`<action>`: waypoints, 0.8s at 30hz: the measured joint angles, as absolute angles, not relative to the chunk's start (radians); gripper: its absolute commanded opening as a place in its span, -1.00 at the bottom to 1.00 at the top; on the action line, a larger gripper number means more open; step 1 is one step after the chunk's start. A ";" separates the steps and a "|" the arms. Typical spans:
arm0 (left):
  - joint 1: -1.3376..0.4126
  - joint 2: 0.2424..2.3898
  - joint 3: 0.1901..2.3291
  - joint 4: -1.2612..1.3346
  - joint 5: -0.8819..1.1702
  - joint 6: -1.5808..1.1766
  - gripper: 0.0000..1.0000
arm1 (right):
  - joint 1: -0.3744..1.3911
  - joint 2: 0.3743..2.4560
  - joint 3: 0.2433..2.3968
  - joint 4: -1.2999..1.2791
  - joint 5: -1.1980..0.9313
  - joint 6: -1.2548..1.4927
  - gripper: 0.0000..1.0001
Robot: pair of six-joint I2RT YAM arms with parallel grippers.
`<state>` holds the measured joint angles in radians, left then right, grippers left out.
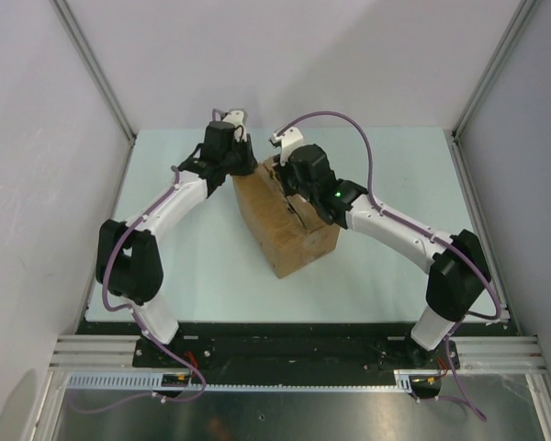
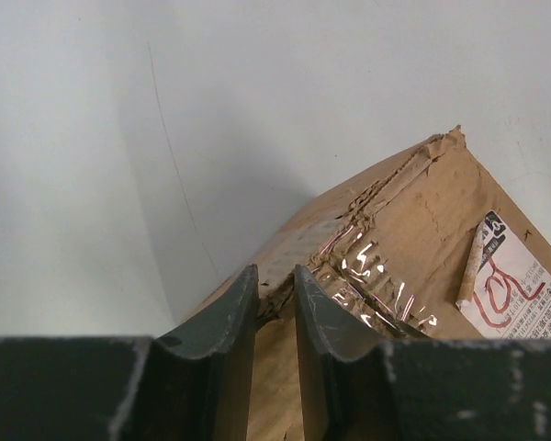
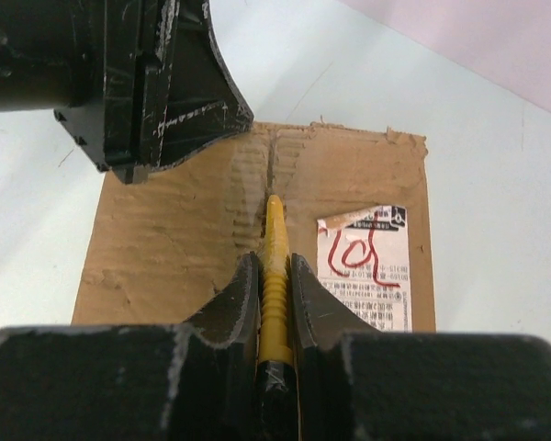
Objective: Unpack the express box
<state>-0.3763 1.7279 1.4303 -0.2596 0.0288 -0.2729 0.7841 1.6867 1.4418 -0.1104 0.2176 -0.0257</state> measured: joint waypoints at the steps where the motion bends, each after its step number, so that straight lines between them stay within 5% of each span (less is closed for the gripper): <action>1: -0.376 1.728 1.431 -0.261 0.029 -0.273 -0.46 | 0.785 1.676 1.439 -0.123 0.216 -0.022 -1.00; 24: -0.374 1.734 1.441 -0.275 0.029 -0.292 -0.46 | 0.802 1.553 1.430 -0.347 0.178 0.083 -1.00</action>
